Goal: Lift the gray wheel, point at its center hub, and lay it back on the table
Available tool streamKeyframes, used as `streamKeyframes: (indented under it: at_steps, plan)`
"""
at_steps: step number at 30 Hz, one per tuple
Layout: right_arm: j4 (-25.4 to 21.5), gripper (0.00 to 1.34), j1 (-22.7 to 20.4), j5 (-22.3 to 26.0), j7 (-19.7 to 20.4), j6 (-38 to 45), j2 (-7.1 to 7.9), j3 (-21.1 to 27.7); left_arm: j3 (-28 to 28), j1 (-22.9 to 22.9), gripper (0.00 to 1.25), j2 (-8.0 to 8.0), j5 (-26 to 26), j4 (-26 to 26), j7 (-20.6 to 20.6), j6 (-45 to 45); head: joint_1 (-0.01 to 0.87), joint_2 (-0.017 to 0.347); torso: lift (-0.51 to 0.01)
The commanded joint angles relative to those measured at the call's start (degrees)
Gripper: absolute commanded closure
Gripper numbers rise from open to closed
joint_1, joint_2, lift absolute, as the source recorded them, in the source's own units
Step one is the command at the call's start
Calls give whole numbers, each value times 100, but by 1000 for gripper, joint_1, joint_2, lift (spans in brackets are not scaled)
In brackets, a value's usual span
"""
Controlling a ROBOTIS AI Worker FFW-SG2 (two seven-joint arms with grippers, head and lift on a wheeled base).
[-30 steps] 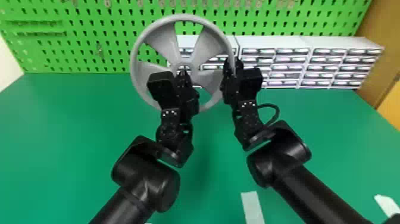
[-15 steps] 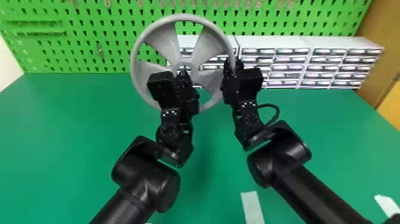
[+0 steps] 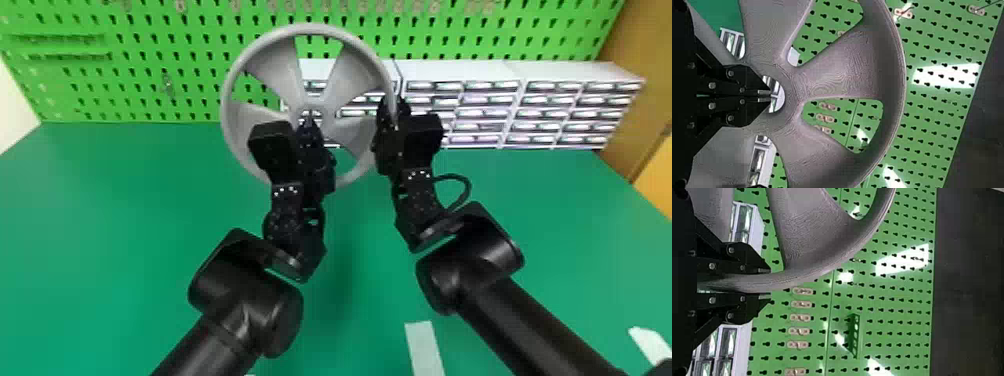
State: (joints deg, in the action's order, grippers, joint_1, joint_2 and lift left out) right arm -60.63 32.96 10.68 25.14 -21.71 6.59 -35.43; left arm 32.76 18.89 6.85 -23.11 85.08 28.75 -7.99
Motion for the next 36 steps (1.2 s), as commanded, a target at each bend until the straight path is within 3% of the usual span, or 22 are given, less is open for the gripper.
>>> streamKeyframes:
  at_steps: [1, 16, 32, 36]
  plan:
    - [8, 1271, 0, 4, 0, 9, 0, 18, -6, -26, 1190, 0, 0, 9, -1, -18, 692, 48, -96]
    - [-1, 1271, -9, 4, 0, 35, -9, 115, 38, -289, 1190, 26, 17, 492, -1, -10, 692, 48, -96]
    - [25, 1271, 0, 31, 0, 123, 0, 106, 20, -676, 1188, 167, -79, 1151, 8, 78, 692, 48, -96]
    - [34, 1271, 9, 31, 0, 149, 0, 133, 29, -825, 1187, 264, -79, 1450, 17, 131, 692, 48, -96]
